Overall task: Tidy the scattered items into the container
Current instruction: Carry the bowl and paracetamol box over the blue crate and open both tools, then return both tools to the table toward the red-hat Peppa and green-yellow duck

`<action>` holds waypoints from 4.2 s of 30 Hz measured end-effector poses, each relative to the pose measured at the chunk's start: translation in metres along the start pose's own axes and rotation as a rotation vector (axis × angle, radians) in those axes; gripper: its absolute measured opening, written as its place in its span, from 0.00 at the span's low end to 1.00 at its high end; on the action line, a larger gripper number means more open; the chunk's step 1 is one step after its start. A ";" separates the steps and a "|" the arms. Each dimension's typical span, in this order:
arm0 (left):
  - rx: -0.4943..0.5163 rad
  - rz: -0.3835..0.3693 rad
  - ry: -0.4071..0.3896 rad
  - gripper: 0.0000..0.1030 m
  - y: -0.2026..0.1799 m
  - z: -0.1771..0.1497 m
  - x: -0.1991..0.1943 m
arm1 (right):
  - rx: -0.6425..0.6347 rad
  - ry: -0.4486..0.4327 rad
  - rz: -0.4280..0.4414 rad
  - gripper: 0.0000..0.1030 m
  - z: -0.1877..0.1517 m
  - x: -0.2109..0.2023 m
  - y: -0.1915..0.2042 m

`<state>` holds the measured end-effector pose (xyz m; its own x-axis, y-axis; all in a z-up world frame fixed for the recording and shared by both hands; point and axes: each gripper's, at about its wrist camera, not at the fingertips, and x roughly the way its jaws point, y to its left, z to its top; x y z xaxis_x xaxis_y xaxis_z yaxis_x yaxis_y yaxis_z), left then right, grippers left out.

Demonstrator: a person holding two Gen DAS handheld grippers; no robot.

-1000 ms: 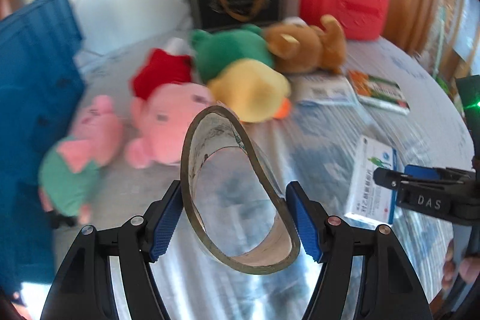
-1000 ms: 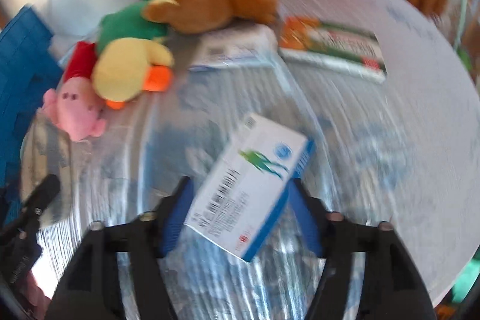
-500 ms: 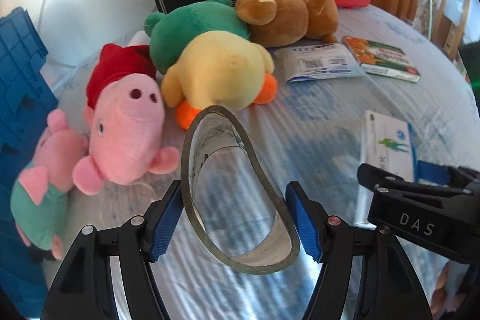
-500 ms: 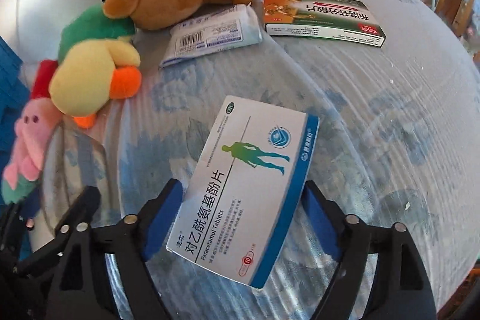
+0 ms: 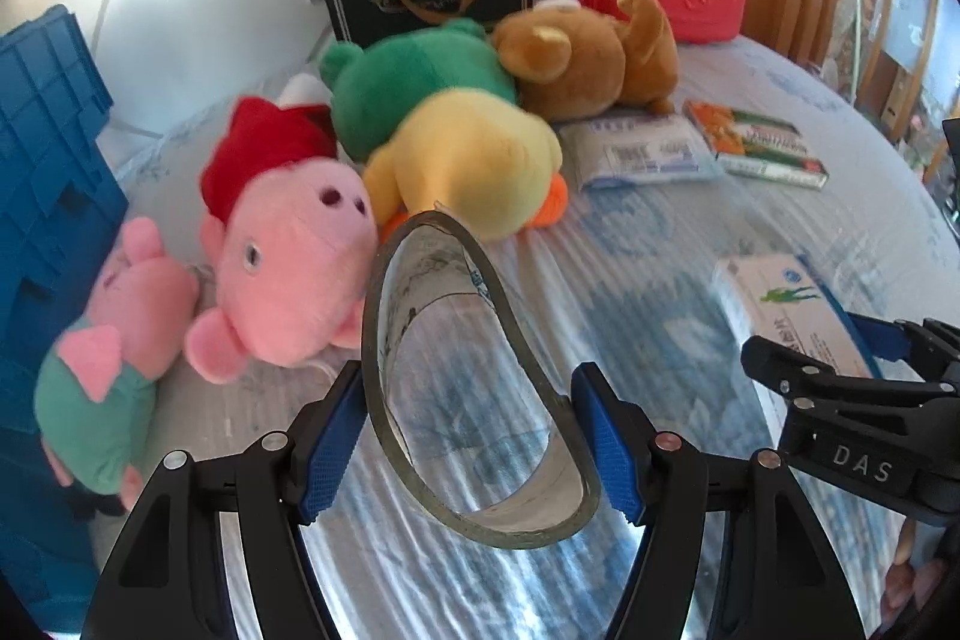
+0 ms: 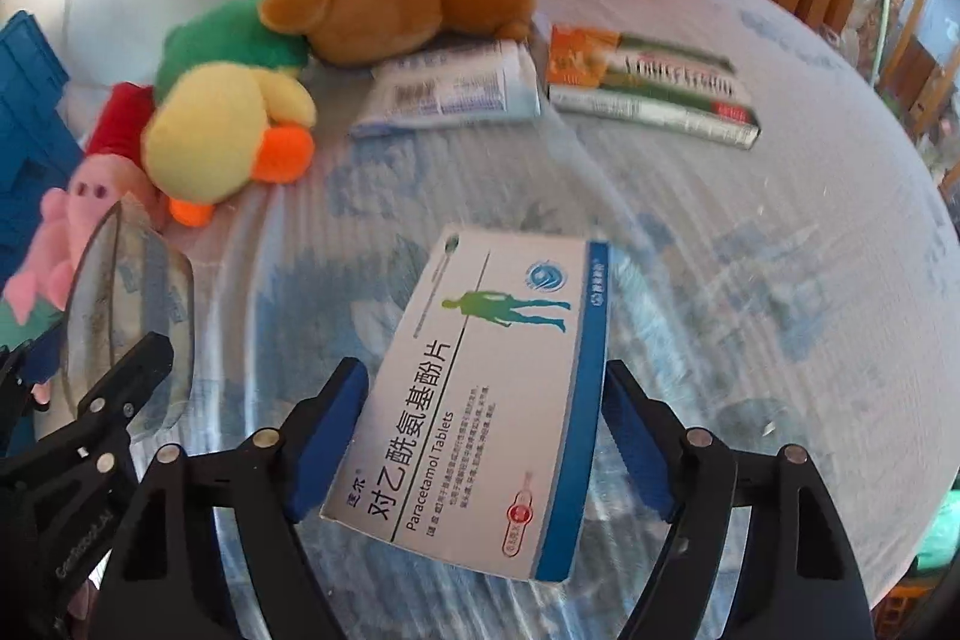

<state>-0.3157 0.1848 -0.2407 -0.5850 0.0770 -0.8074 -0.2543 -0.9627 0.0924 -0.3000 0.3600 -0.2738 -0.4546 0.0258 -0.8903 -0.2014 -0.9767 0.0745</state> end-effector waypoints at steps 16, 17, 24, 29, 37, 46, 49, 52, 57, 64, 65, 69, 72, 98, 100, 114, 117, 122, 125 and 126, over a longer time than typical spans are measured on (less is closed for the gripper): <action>0.021 -0.009 0.051 0.67 -0.017 -0.016 0.011 | -0.095 0.196 -0.053 0.73 -0.001 0.034 0.001; 0.021 -0.012 0.050 0.67 -0.017 -0.015 0.010 | -0.107 0.186 -0.047 0.72 -0.001 0.032 0.002; 0.010 0.000 -0.018 0.67 -0.011 0.001 -0.021 | -0.134 0.050 0.028 0.72 0.010 -0.012 0.009; -0.029 0.040 -0.125 0.66 0.015 0.024 -0.073 | -0.197 -0.086 0.085 0.72 0.038 -0.069 0.035; -0.112 0.190 -0.317 0.66 0.095 0.054 -0.172 | -0.328 -0.306 0.169 0.72 0.080 -0.161 0.119; -0.269 0.461 -0.429 0.66 0.241 0.041 -0.281 | -0.556 -0.498 0.381 0.72 0.092 -0.263 0.283; -0.327 0.541 -0.420 0.66 0.294 0.021 -0.300 | -0.621 -0.517 0.463 0.72 0.083 -0.281 0.342; -0.369 0.592 -0.392 0.66 0.337 0.001 -0.308 | -0.684 -0.511 0.535 0.72 0.070 -0.290 0.402; -0.435 0.615 -0.325 0.68 0.394 -0.031 -0.306 | -0.771 -0.463 0.585 0.72 0.044 -0.282 0.483; -0.484 0.602 -0.304 0.79 0.433 -0.049 -0.294 | -0.815 -0.403 0.554 0.73 0.023 -0.260 0.539; -0.487 0.601 -0.304 0.82 0.437 -0.052 -0.295 | -0.812 -0.400 0.550 0.73 0.023 -0.258 0.542; -0.505 0.591 -0.297 0.84 0.451 -0.056 -0.293 | -0.788 -0.403 0.522 0.74 0.023 -0.259 0.539; -0.523 0.579 -0.301 0.85 0.445 -0.058 -0.296 | -0.761 -0.410 0.507 0.82 0.026 -0.263 0.525; -0.269 0.216 -0.349 0.99 0.180 0.084 -0.207 | -0.348 -0.388 0.183 1.00 0.099 -0.210 0.169; -0.278 0.226 -0.303 0.99 0.165 0.088 -0.180 | -0.343 -0.348 0.175 1.00 0.107 -0.188 0.145; -0.266 0.206 0.006 0.96 0.118 0.109 -0.003 | -0.283 -0.026 0.201 1.00 0.140 -0.028 0.097; -0.266 0.190 0.051 0.96 0.122 0.109 0.026 | -0.262 0.016 0.203 1.00 0.144 -0.001 0.100; -0.273 0.171 0.110 0.96 0.127 0.108 0.063 | -0.254 0.065 0.197 1.00 0.151 0.033 0.105; -0.289 0.157 0.148 0.95 0.130 0.105 0.085 | -0.256 0.087 0.195 1.00 0.154 0.045 0.109; -0.292 0.153 0.163 0.95 0.130 0.105 0.092 | -0.258 0.093 0.192 1.00 0.156 0.049 0.111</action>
<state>-0.4832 0.0936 -0.2416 -0.4625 -0.0930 -0.8817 0.0705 -0.9952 0.0680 -0.4798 0.2861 -0.2394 -0.3794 -0.1720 -0.9091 0.1124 -0.9839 0.1393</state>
